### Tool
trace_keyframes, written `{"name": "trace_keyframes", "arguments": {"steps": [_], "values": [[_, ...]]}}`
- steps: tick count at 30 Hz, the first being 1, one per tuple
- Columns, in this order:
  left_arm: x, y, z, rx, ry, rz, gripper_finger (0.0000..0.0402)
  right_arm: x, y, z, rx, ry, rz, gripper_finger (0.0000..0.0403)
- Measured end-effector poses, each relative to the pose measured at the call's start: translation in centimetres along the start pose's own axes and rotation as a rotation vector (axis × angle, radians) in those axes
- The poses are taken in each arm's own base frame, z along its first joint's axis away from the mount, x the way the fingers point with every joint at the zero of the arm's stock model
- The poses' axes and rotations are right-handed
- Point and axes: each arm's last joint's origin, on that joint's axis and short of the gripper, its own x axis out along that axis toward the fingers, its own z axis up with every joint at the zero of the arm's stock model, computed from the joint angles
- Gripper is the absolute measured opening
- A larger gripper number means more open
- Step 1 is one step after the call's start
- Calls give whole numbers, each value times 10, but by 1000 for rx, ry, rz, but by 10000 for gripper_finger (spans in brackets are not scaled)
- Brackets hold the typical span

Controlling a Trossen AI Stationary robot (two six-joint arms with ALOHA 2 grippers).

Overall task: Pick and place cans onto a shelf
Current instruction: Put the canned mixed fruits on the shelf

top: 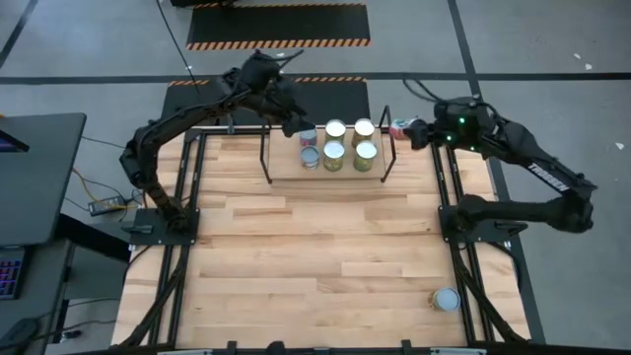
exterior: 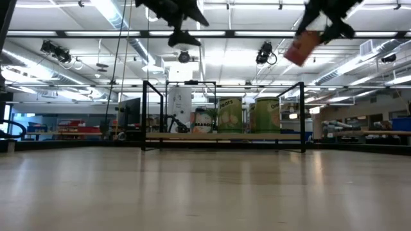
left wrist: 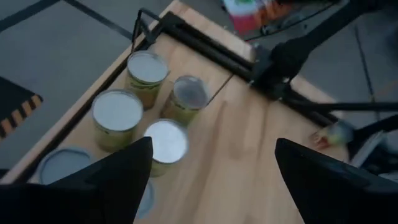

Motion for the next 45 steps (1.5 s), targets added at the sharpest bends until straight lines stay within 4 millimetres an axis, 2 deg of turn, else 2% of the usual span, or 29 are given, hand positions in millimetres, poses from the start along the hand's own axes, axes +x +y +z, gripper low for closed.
{"name": "trace_keyframes", "arguments": {"steps": [4, 8, 12, 15, 20, 23, 29, 32, 41, 45], "values": [[-23, -24, 1, 14, -43, -38, 346, -7, 35, -1, -250, 44, 181, 298], [-59, -55, 0, 90, -107, -90, 346, 8, 75, -18, -499, 139, 327, 298], [-89, -83, -14, 206, -87, -132, 346, 30, 117, -48, -672, 252, 418, 298], [-105, -101, -29, 277, -32, -163, 346, 48, 147, -73, -790, 347, 464, 298], [-112, -127, -52, 317, 95, -202, 346, 76, 188, -117, -995, 491, 546, 298], [-116, -139, -66, 343, 179, -198, 346, 94, 205, -143, -1106, 568, 596, 298], [-117, -154, -87, 359, 325, -180, 346, 128, 218, -197, -1308, 733, 696, 298], [-118, -162, -91, 349, 338, -172, 346, 136, 220, -217, -1400, 770, 727, 299], [-127, -180, -100, 332, 289, -104, 346, 137, 215, -242, -1577, 847, 742, 310], [-128, -187, -104, 318, 263, -44, 346, 139, 217, -244, -1554, 830, 716, 331]]}}
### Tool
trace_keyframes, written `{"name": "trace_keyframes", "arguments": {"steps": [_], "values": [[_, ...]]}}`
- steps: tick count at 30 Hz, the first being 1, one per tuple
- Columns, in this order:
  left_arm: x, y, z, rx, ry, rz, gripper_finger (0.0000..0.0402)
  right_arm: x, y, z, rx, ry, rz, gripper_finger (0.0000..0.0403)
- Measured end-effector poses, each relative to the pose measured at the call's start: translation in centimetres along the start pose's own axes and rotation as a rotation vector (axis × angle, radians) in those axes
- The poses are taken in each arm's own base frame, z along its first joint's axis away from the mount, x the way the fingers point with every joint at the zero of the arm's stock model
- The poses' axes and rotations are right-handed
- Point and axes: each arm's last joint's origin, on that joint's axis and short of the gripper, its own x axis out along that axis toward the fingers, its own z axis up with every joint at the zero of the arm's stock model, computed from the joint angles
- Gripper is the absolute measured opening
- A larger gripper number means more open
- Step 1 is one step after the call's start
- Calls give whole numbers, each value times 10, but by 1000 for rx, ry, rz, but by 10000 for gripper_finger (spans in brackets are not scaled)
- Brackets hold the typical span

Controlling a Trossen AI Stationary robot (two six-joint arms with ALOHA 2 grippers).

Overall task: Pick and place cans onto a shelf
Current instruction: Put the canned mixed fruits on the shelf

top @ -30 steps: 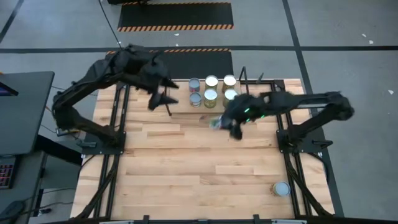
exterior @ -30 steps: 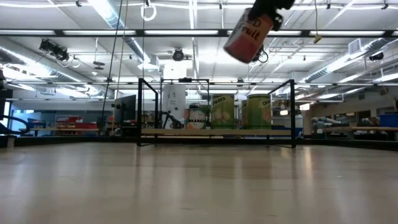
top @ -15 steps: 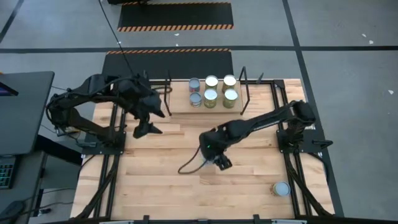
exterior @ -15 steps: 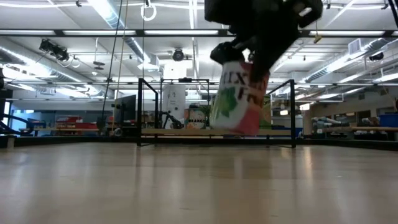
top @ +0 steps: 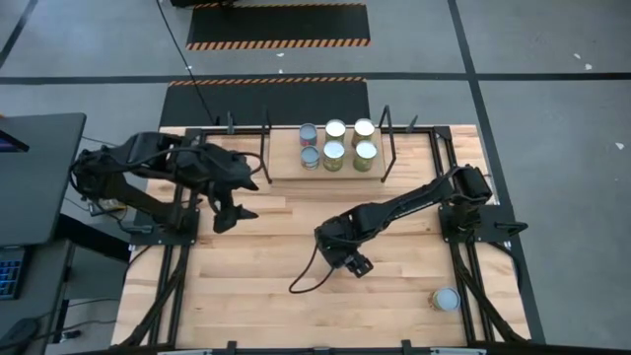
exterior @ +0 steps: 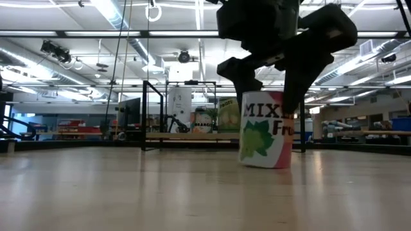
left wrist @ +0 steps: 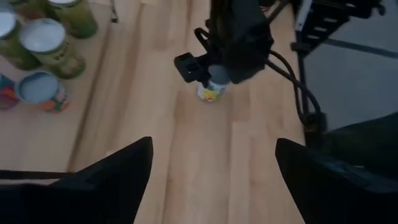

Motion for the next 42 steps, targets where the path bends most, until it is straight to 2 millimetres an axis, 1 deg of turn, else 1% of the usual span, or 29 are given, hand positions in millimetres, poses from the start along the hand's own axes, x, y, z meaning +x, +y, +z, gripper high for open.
{"name": "trace_keyframes", "arguments": {"steps": [2, 5, 9, 11, 13, 15, 17, 20, 25, 27, 29, 32, 34, 36, 38, 40, 42], "values": [[0, -4, -1, 9, -6, 19, 346, -1, 0, 0, 33, 0, -9, 344], [1, -9, -2, 24, -12, 33, 346, -14, 2, 5, 64, 3, -25, 357], [1, -11, -1, 11, -26, 28, 340, -48, 11, 14, 127, 30, -37, 360], [1, -11, 1, 72, -47, 32, 335, -67, 17, 16, 161, 27, -48, 357], [5, -13, 7, 140, -80, 24, 329, -85, 23, 15, 219, 16, -79, 353], [11, -15, 10, 163, -77, -6, 323, -102, 30, 10, 300, -19, -120, 348], [23, -19, 14, 165, -56, -50, 317, -120, 42, 4, 397, -73, -175, 340], [38, -29, 17, 214, -37, -81, 315, -143, 65, -7, 540, -167, -249, 326], [64, -45, 32, 309, -115, -109, 314, -173, 99, -36, 772, -298, -359, 312], [79, -49, 37, 343, -123, -124, 315, -187, 107, -49, 858, -342, -385, 311], [98, -52, 42, 361, -121, -160, 315, -200, 114, -60, 921, -396, -392, 311], [132, -58, 48, 352, -103, -213, 315, -218, 118, -74, 972, -464, -374, 311], [149, -69, 48, 360, -105, -232, 313, -227, 118, -81, 983, -498, -361, 311], [153, -83, 44, 414, -127, -192, 303, -235, 117, -88, 973, -523, -354, 310], [150, -95, 45, 430, -199, -131, 288, -242, 117, -94, 944, -537, -351, 311], [148, -99, 45, 406, -220, -99, 273, -247, 118, -99, 898, -543, -355, 311], [149, -96, 45, 348, -209, -73, 263, -252, 117, -104, 850, -549, -361, 310]]}}
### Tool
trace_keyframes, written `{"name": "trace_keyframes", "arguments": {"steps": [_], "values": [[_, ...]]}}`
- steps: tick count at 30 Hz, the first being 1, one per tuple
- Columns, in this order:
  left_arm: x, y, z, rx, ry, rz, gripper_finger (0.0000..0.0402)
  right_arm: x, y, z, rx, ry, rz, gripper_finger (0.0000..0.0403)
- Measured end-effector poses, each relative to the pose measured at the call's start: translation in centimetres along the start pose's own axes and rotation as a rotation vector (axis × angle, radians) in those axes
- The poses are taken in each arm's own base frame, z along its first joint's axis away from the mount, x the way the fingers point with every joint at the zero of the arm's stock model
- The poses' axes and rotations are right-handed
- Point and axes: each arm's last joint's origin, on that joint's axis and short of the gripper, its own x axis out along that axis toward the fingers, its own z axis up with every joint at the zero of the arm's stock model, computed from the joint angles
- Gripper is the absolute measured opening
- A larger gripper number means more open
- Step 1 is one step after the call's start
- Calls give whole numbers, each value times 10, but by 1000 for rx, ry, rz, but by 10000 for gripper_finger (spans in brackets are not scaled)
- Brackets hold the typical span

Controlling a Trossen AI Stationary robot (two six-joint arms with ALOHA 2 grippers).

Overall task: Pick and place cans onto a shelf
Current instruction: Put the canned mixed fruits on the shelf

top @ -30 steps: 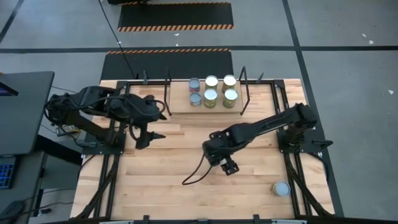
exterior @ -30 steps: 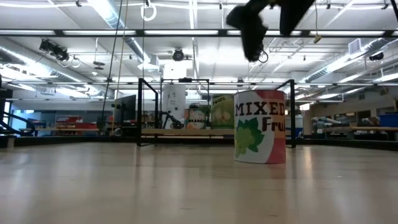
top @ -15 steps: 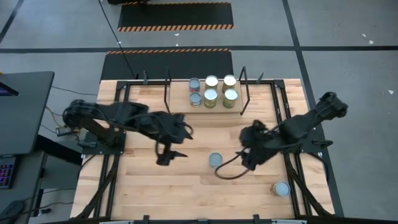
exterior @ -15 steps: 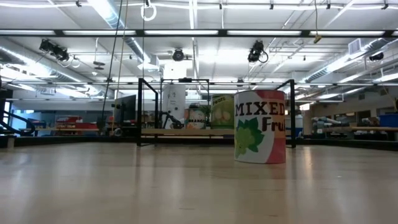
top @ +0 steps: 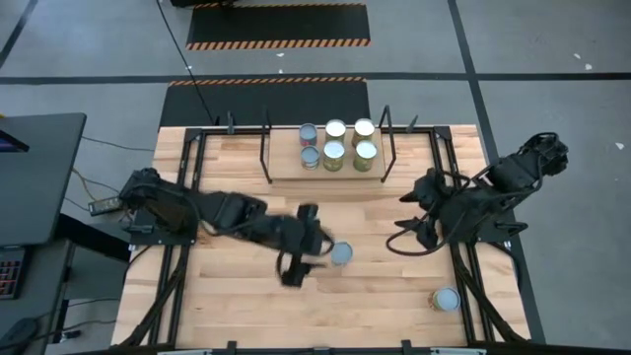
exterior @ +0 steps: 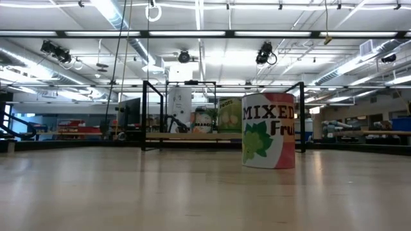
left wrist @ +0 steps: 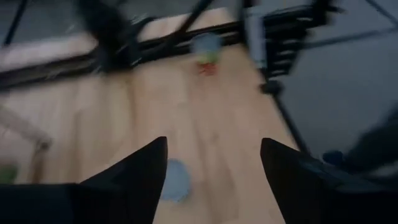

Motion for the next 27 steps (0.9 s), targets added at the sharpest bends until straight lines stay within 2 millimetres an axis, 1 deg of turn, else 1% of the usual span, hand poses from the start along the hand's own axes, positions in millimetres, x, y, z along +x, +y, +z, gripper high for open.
{"name": "trace_keyframes", "arguments": {"steps": [3, 4, 10, 14, 17, 20, 22, 24, 27], "values": [[11, 2, -5, -119, 39, 32, 263, -7, -6, 1, -49, -16, 13, 310], [16, 0, -8, -146, 62, 34, 268, -8, -7, 1, -63, -20, 16, 310], [49, -28, -22, -305, 134, 6, 321, -16, -13, -1, -180, -10, 69, 310], [77, -46, -35, -301, 169, 36, 346, -16, -13, -2, -234, 12, 87, 310], [96, -51, -47, -300, 221, 69, 350, -14, -12, -3, -243, 20, 85, 310], [117, -47, -59, -301, 261, 100, 350, -9, -13, -8, -243, 46, 76, 310], [127, -37, -63, -314, 282, 114, 350, -5, -14, -12, -239, 70, 71, 310], [130, -23, -63, -312, 293, 104, 350, -1, -15, -17, -229, 87, 61, 309], [130, -2, -59, -259, 283, 111, 350, 6, -17, -24, -222, 112, 44, 310]]}}
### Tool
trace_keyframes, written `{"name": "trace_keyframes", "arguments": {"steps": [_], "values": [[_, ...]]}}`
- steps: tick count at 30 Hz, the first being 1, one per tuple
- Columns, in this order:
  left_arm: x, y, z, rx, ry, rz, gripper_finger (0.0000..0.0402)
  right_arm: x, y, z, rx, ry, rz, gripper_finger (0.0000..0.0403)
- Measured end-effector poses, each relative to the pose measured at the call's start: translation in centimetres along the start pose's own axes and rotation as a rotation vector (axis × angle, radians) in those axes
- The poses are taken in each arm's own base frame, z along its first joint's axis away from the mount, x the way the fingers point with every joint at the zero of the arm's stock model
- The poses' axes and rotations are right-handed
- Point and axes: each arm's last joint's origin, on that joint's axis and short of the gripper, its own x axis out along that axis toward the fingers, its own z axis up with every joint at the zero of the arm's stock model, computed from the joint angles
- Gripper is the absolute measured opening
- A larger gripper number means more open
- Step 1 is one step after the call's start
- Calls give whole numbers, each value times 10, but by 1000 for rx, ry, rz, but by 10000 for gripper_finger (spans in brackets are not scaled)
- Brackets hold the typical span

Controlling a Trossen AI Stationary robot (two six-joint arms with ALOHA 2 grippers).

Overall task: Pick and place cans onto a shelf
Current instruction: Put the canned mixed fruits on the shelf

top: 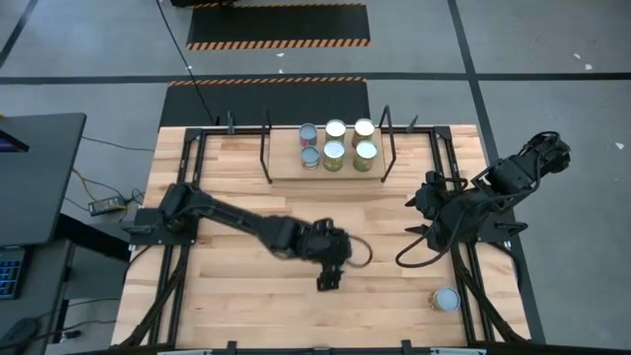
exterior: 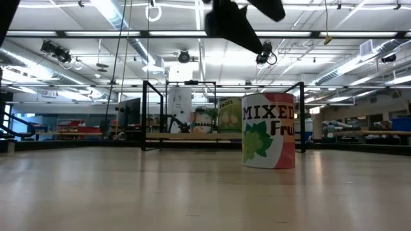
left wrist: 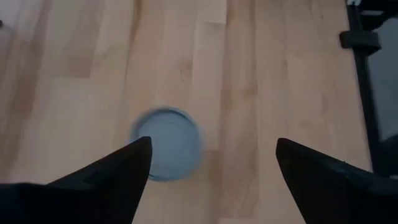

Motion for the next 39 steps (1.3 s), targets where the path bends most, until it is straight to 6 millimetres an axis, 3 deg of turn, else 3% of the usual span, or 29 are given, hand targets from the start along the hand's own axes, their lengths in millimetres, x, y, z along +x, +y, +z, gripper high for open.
{"name": "trace_keyframes", "arguments": {"steps": [9, 14, 20, 23, 33, 39], "values": [[6, 30, 9, 97, 29, -85, 350, 13, -1, -11, 47, 32, -22, 310], [22, 44, -6, 86, 75, -49, 350, 14, -1, -12, 48, 33, -22, 310], [35, 34, -22, 99, 53, -45, 350, 14, -1, -11, 52, 29, -19, 310], [34, 30, -19, 116, 19, -48, 350, 14, -1, -11, 69, 27, -19, 310], [57, 33, -23, 121, 10, 6, 351, 14, 0, -10, 110, 16, -11, 310], [57, 35, -24, 127, 16, 31, 351, 14, 1, -9, 116, 3, -4, 310]]}}
